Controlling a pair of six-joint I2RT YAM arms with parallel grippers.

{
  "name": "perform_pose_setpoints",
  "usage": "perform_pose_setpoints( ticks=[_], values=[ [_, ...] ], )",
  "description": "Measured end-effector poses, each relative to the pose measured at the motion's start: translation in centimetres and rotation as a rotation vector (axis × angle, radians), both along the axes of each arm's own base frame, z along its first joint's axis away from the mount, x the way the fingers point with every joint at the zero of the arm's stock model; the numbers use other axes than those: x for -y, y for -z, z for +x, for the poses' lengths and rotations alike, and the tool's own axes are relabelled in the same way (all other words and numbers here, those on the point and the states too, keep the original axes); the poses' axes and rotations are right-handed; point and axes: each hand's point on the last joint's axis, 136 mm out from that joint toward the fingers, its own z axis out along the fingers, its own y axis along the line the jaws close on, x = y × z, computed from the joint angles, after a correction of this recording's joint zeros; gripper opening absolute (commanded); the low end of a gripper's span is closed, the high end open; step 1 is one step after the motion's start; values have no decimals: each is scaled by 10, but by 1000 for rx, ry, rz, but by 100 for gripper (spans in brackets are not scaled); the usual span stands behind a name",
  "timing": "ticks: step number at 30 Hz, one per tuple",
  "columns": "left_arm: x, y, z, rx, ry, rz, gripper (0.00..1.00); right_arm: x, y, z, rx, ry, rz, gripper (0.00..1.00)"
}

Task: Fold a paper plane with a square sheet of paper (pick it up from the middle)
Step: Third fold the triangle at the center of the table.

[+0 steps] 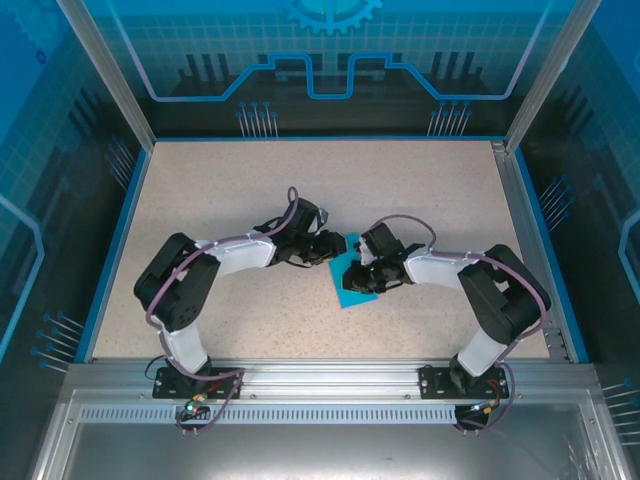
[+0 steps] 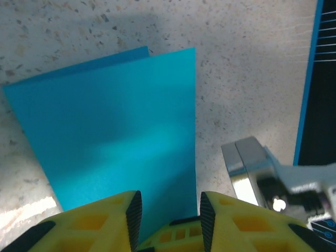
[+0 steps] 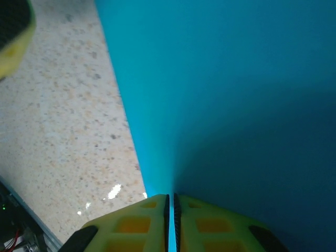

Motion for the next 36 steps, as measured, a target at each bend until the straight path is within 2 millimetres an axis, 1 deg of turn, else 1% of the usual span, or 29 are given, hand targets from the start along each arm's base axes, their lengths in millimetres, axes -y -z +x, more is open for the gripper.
perform_pose_setpoints(
  ticks=[2, 8, 13, 18, 20, 21, 22, 25, 27, 29, 31, 36],
  values=[
    [3, 7, 5, -13, -2, 7, 37, 1, 8, -2, -22, 35, 6, 14],
    [8, 18, 17, -39, -8, 24, 35, -12, 8, 5, -16, 137, 56, 14],
    [1, 26, 19, -64, -19, 45, 35, -19, 6, 8, -8, 189, 71, 17],
    [-9, 39, 21, -83, -27, 82, 34, -17, 1, 7, 8, 189, 61, 22],
    [-13, 46, 21, -92, -29, 99, 34, -14, -7, 7, 27, 185, 56, 26],
    [-14, 49, 21, -95, -27, 110, 34, -10, -14, 9, 43, 186, 56, 29],
    [-15, 49, 20, -94, -23, 113, 33, -7, -19, 10, 57, 188, 59, 31],
    [-15, 49, 21, -85, -17, 120, 33, 12, -39, 23, 116, 215, 72, 36],
    [-16, 49, 22, -82, -16, 122, 34, 28, -45, 33, 144, 236, 67, 37],
    [-16, 49, 22, -79, -13, 123, 34, 40, -43, 38, 147, 246, 52, 39],
    [-17, 49, 23, -75, -10, 124, 34, 47, -38, 38, 131, 243, 40, 40],
    [-17, 49, 23, -75, -10, 124, 34, 49, -25, 33, 81, 212, 40, 41]
  ],
)
